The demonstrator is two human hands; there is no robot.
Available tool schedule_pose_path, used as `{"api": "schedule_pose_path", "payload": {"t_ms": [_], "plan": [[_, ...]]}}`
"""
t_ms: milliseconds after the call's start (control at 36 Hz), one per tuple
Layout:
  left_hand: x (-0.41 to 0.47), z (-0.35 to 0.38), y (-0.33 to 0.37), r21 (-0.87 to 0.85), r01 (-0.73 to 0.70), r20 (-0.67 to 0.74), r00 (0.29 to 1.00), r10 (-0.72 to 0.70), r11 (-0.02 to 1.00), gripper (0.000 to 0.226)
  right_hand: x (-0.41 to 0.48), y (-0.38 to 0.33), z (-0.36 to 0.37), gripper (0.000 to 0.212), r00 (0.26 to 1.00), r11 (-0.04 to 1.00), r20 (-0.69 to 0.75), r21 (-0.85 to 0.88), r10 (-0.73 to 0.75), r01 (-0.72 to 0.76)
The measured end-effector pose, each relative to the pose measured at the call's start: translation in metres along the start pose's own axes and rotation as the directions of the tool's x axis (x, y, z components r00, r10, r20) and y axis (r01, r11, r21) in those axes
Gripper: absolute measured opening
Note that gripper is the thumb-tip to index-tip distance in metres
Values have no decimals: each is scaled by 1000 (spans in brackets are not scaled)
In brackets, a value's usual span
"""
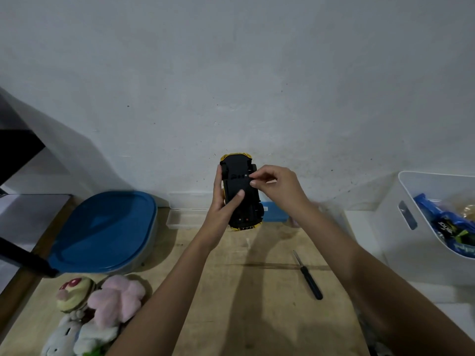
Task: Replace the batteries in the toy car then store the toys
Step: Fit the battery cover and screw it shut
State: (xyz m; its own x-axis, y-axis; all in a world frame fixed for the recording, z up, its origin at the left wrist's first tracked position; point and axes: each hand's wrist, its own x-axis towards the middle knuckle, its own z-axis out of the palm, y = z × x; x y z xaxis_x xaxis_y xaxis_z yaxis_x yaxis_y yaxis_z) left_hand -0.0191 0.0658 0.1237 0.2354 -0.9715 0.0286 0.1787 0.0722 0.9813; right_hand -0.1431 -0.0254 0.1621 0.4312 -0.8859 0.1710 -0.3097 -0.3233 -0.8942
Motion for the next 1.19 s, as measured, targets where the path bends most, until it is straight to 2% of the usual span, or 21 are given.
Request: {"api": "schedule_pose_path", "payload": {"t_ms": [111,250,333,389,528,611,861,1028,1194], "plan": [[3,4,4,9,-7,-66,998,8,1000,57,-4,-1,7,24,997,999,-69,4,-46,46],[4,6,8,24,-26,-78,997,28,999,57,-8,0,12,36,988,996,-123,-9,-92,92],[5,7,8,23,-23,-86,996,25,999,58,-9,-2,14,42,991,997,-131,67,-25,34],[5,7,8,23,-22,-75,997,24,999,58,-8,-3,12,38,990,990,-136,142,45,-26],[4,10,5,35,-29,-32,999,30,999,59,-4,0,6,29,972,925,6,305,237,-227],[3,13,7,17,-34,-17,999,34,999,58,-3,4,3,28,960,892,15,364,280,-266],[5,26,11,72,6,-35,999,-4,997,55,-10,3,-7,24,965,926,-40,296,259,-236],[-1,28,12,79,-2,-9,1000,3,997,56,-25,4,-16,47,969,900,90,360,230,-247],[-17,30,-5,88,20,-10,1000,-19,996,57,-46,23,-9,52,965,910,97,323,243,-262]]}}
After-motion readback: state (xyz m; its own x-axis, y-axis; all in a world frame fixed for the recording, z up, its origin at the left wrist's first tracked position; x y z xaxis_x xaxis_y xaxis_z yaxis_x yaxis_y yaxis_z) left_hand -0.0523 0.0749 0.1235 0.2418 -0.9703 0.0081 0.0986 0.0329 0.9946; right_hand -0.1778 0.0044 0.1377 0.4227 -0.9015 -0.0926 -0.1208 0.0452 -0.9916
